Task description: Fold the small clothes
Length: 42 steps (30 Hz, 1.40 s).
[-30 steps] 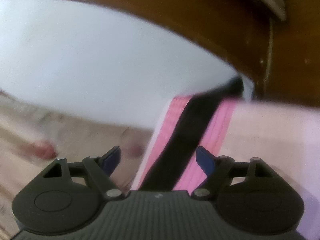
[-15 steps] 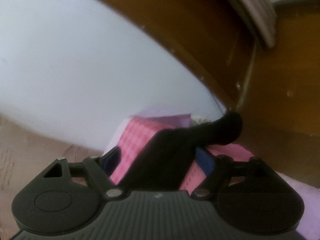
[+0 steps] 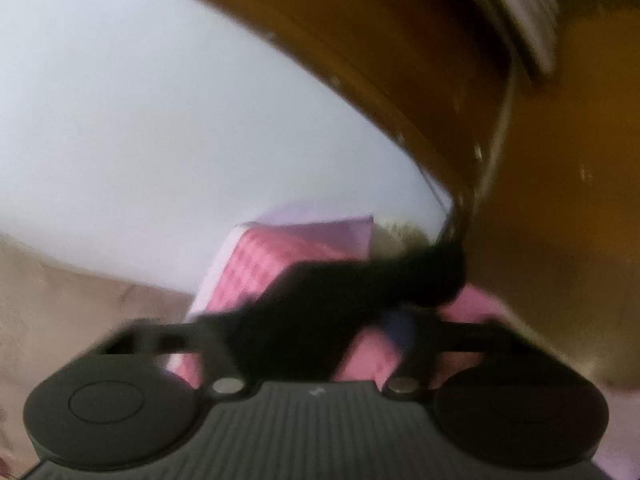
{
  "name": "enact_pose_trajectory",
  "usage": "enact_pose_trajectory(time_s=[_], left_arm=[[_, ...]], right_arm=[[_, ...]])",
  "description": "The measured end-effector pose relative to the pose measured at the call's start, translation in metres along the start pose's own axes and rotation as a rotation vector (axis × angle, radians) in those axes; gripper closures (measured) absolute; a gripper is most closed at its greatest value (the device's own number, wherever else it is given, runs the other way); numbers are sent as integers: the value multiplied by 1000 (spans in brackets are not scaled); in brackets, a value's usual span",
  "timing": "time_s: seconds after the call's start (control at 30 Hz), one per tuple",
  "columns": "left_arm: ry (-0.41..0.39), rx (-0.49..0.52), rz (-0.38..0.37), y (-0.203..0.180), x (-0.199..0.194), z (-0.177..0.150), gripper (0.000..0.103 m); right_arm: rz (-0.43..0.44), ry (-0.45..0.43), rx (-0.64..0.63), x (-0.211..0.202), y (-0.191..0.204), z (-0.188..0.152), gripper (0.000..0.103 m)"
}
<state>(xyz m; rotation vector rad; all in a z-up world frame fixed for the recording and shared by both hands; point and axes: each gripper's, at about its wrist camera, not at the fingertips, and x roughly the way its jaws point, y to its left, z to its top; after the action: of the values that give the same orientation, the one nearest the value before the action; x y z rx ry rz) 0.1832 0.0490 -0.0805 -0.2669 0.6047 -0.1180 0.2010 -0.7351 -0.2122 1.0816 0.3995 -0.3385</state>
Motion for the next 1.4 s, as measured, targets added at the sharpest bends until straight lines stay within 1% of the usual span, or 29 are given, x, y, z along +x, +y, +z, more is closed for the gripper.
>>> enact_pose_trajectory(time_s=[0.03, 0.07, 0.1, 0.17, 0.23, 0.33, 0.43, 0.53, 0.6, 0.67, 0.73, 0.83, 0.9, 0.97, 1.03, 1.13, 1.27, 1.4], left_arm=[[1, 3, 1, 0, 0, 0, 0], [2, 6, 2, 0, 0, 0, 0], [2, 6, 3, 0, 0, 0, 0], [0, 1, 0, 1, -1, 0, 0], [-4, -10, -7, 2, -1, 0, 0], [-14, -36, -20, 5, -2, 0, 0], [-29, -72, -39, 10, -4, 0, 0], [-50, -126, -60, 18, -7, -1, 0], [-63, -157, -68, 21, -8, 0, 0], [-72, -177, -72, 24, -9, 0, 0], [-84, -187, -69, 25, -10, -1, 0], [-98, -211, -61, 28, -11, -1, 0], [-89, -257, -42, 35, -9, -1, 0], [-96, -310, -63, 44, -9, -1, 0], [-111, -343, -62, 49, -11, -2, 0], [-111, -340, -60, 49, -10, -1, 0], [-111, -342, -61, 49, -10, -1, 0], [-117, -360, -67, 54, -11, -3, 0]], right_arm=[[-9, -17, 7, 1, 0, 0, 84], [6, -34, 36, 0, -2, 1, 93], [23, -63, 43, -3, -1, 3, 94], [66, -129, 17, -16, 9, 1, 94], [147, -161, 30, -27, 21, -2, 94], [225, -157, 4, -40, 54, -7, 94], [331, -135, -27, -48, 103, -22, 94], [433, -95, -43, -46, 151, -51, 94], [510, -68, -50, -47, 185, -78, 94], [599, -29, -23, -41, 215, -110, 94], [672, 29, 7, -31, 244, -144, 94], [743, 132, 17, -13, 282, -202, 94], [772, 210, 47, -3, 297, -243, 94], [791, 286, 57, 12, 311, -288, 94], [782, 362, 45, 22, 320, -333, 94], [741, 449, -7, 36, 328, -385, 94], [685, 513, -71, 48, 328, -428, 94], [670, 549, -129, 46, 331, -450, 94]])
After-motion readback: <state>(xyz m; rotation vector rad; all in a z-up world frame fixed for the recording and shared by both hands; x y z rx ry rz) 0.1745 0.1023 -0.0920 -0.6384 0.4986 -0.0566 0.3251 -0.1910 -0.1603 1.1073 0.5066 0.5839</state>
